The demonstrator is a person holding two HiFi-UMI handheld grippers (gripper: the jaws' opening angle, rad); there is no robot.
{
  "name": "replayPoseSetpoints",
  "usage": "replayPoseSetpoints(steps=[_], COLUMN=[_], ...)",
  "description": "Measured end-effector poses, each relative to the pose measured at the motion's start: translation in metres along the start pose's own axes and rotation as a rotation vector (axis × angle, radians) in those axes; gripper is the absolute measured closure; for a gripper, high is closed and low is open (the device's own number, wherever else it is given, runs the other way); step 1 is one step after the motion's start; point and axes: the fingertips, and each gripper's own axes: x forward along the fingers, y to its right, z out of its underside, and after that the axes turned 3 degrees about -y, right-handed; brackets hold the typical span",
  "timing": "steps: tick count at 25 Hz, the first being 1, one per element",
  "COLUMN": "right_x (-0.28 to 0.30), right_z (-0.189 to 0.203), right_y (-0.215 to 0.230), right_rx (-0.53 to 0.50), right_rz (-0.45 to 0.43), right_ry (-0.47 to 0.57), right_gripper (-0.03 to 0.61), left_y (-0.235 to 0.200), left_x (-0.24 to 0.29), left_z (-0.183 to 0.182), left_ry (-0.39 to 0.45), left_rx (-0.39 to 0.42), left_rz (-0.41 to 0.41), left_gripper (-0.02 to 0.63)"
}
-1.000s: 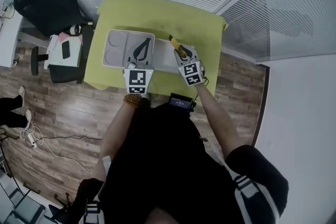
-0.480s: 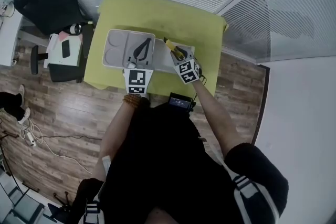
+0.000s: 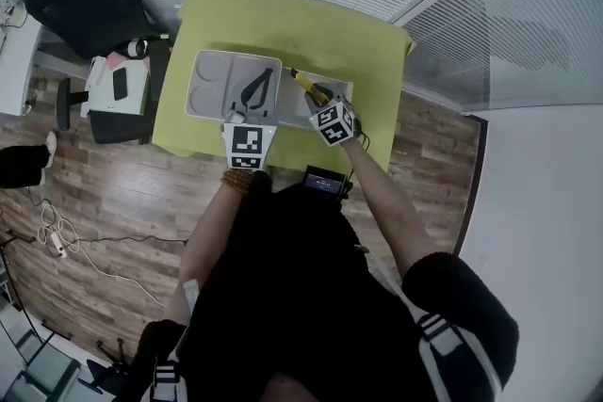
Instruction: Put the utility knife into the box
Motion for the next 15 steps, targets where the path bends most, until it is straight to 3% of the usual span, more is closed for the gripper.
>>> replayPoseSetpoints(steps=[15], right_x=[0.025], right_z=[0.02], right_y=[-0.008], right_rx=[-0.022], right_rz=[-0.064], right_ry=[-0.115], right_gripper=[0.471], left_y=[-0.001], left_x=[0.002], left_z=[0.004], left_ry=[-0.014], left_rx=[0.0], left_rz=[-0.006], left_gripper=[0.601])
